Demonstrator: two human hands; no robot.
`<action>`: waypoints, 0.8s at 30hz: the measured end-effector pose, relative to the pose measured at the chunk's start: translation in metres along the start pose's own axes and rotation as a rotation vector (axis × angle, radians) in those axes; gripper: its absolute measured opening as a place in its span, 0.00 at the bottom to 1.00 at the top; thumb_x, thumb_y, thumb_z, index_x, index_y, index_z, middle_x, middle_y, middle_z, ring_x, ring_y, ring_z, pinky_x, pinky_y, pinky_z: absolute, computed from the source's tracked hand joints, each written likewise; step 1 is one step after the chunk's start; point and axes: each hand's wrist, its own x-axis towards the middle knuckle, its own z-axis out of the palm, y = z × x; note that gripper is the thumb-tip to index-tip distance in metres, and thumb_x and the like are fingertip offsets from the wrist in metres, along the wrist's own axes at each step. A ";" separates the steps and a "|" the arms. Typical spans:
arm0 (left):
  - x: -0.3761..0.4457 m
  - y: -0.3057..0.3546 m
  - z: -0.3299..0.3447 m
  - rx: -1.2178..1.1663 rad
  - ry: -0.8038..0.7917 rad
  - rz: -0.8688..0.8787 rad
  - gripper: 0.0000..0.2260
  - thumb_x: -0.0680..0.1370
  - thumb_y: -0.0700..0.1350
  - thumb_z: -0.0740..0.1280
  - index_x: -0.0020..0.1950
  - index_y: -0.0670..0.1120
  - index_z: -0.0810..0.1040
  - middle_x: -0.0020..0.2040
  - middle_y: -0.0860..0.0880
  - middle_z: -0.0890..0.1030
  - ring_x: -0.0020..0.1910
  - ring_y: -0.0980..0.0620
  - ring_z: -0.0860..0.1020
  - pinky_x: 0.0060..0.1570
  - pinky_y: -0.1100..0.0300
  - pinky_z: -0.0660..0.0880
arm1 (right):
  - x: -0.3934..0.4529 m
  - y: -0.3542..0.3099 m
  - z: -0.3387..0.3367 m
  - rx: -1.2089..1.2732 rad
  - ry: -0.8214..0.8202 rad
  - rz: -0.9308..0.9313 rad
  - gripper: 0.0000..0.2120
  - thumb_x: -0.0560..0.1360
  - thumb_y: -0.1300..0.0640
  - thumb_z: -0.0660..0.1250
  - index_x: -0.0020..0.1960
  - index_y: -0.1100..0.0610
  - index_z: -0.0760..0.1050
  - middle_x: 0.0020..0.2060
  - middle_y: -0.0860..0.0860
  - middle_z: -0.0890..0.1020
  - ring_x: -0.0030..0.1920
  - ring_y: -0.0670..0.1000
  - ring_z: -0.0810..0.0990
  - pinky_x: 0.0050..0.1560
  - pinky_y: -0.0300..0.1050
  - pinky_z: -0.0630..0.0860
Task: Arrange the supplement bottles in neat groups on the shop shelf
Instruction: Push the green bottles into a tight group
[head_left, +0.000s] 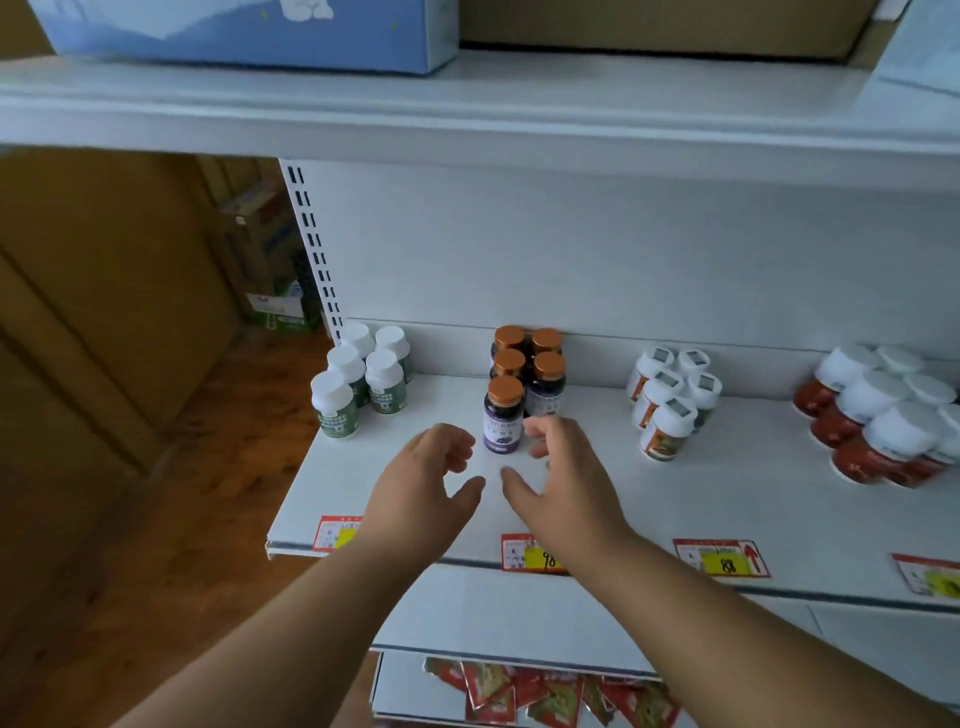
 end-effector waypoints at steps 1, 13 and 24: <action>0.001 -0.001 -0.004 -0.006 -0.001 0.013 0.15 0.75 0.51 0.73 0.58 0.55 0.74 0.50 0.60 0.77 0.48 0.61 0.77 0.47 0.70 0.75 | 0.002 -0.004 0.000 -0.003 0.009 -0.012 0.24 0.75 0.51 0.71 0.67 0.51 0.66 0.58 0.46 0.73 0.57 0.45 0.74 0.50 0.26 0.66; 0.033 -0.080 -0.106 -0.050 0.123 0.207 0.11 0.75 0.44 0.73 0.56 0.54 0.78 0.49 0.62 0.76 0.47 0.61 0.76 0.46 0.75 0.70 | 0.056 -0.081 0.093 0.105 0.044 0.185 0.21 0.77 0.50 0.70 0.67 0.47 0.67 0.58 0.42 0.73 0.56 0.41 0.73 0.50 0.32 0.70; 0.101 -0.155 -0.104 -0.591 -0.018 -0.342 0.11 0.82 0.53 0.61 0.64 0.58 0.73 0.60 0.57 0.77 0.59 0.55 0.77 0.61 0.49 0.77 | 0.109 -0.109 0.145 0.488 0.120 0.569 0.25 0.83 0.41 0.51 0.77 0.47 0.60 0.75 0.45 0.65 0.74 0.47 0.63 0.66 0.40 0.58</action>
